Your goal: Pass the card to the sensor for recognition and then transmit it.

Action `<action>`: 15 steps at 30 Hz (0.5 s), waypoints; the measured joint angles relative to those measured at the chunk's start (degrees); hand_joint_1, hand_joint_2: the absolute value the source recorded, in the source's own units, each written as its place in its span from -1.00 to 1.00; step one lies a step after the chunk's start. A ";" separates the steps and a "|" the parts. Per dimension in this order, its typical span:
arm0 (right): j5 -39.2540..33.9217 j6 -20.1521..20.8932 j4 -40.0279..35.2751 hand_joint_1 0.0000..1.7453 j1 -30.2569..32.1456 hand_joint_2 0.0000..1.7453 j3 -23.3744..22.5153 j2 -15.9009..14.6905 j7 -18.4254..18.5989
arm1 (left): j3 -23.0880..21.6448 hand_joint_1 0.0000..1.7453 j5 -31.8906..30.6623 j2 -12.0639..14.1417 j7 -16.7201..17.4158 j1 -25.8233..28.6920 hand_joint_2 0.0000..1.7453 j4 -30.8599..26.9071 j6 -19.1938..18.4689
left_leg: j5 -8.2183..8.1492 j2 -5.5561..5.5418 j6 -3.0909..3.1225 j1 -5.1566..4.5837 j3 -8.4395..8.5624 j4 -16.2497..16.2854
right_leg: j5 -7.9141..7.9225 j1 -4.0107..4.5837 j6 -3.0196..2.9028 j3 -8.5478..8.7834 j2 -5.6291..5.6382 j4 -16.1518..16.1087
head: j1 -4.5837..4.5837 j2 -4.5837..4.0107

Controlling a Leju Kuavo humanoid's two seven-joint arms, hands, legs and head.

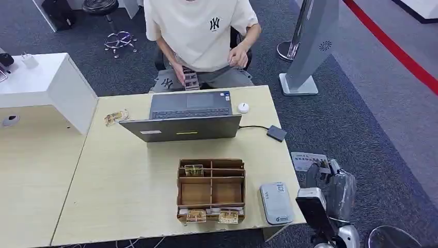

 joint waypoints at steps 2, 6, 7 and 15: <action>1.70 -5.08 -6.07 1.00 1.13 1.00 4.93 0.61 -2.03 | 0.00 -1.00 -0.59 -0.28 0.00 0.01 -1.00 0.00 0.04 | 0.00 0.00 0.00 0.00 -0.01 0.00 | 0.00 0.00 0.00 0.00 0.00 0.00 | 0.02 0.00; 10.22 -8.81 -10.25 1.00 0.91 1.00 10.78 0.92 -5.07 | -0.35 -1.00 -2.03 -0.44 0.02 0.00 -1.00 0.00 -0.07 | 0.00 0.00 0.00 0.00 -0.04 0.00 | 0.00 0.00 0.00 0.01 0.00 0.00 | 0.02 0.00; 12.57 -8.81 -10.29 1.00 0.45 1.00 11.71 1.20 -6.03 | -0.42 -1.00 -2.27 -0.46 0.02 -0.02 -1.00 0.00 -0.09 | 0.00 0.01 0.00 0.01 -0.04 0.00 | 0.00 0.00 0.00 0.01 0.01 0.00 | 0.00 0.00; 25.30 -8.81 -7.72 1.00 -8.18 1.00 17.41 3.39 -8.24 | -1.90 -1.00 -4.78 -0.52 0.26 -0.13 -1.00 0.00 -0.24 | 0.04 0.05 -0.02 0.02 0.00 0.00 | 0.02 0.01 -0.01 0.04 0.02 0.03 | 0.02 0.00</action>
